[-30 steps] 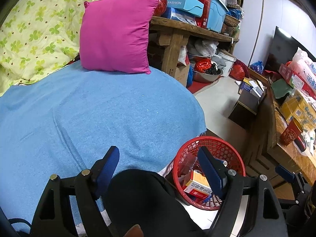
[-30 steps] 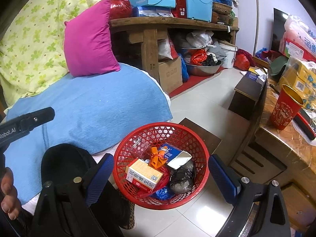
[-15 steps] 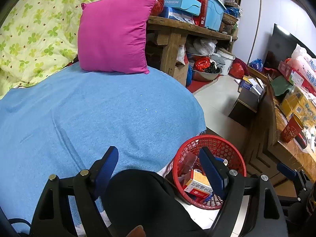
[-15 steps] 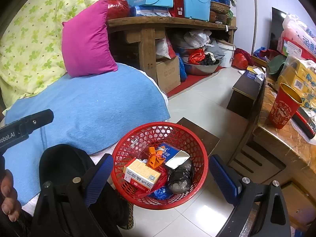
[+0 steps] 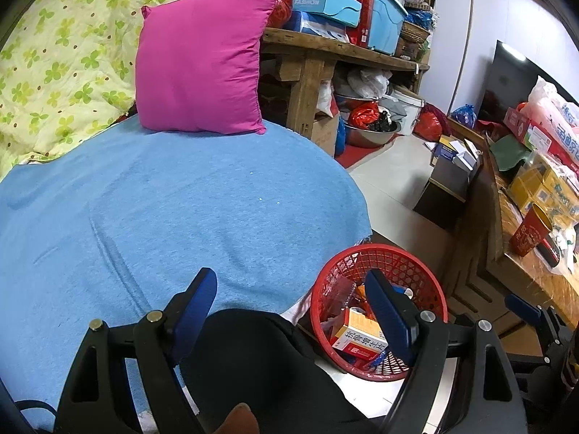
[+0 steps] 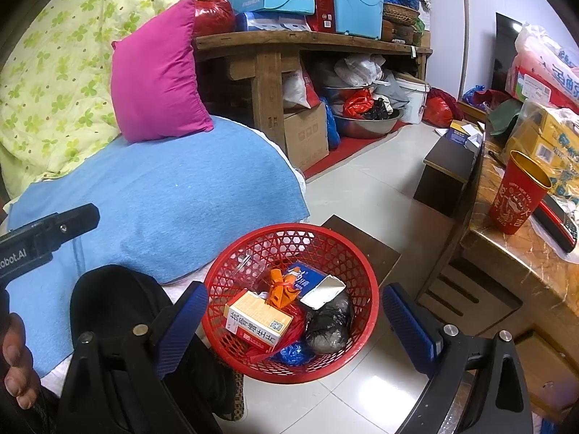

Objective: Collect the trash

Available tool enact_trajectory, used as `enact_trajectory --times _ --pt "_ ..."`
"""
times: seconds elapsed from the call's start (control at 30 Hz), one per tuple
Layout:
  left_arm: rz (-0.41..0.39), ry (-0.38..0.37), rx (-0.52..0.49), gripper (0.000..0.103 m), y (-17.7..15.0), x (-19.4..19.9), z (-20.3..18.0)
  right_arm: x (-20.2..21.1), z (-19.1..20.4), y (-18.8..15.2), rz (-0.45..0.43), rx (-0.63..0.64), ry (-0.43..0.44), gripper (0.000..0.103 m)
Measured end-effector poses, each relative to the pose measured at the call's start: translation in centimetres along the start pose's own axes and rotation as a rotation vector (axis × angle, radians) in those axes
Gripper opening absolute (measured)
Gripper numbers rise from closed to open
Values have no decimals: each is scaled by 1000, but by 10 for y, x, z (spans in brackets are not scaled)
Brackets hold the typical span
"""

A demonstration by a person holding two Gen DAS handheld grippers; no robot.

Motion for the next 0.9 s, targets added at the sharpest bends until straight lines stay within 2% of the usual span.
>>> enact_trajectory --times 0.9 --pt "-2 -37 -46 88 -3 -2 -12 -2 -5 -2 8 -15 -10 98"
Point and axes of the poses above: each gripper's, at about its wrist camera, not at the fingertips, and x roughly against the way its jaws point, z to its left, y to its top, the point moved 4 cm from there along -x, roughly the way its jaws point, and after that the axes turned 4 degrees about -y, right-handed, at the moved point
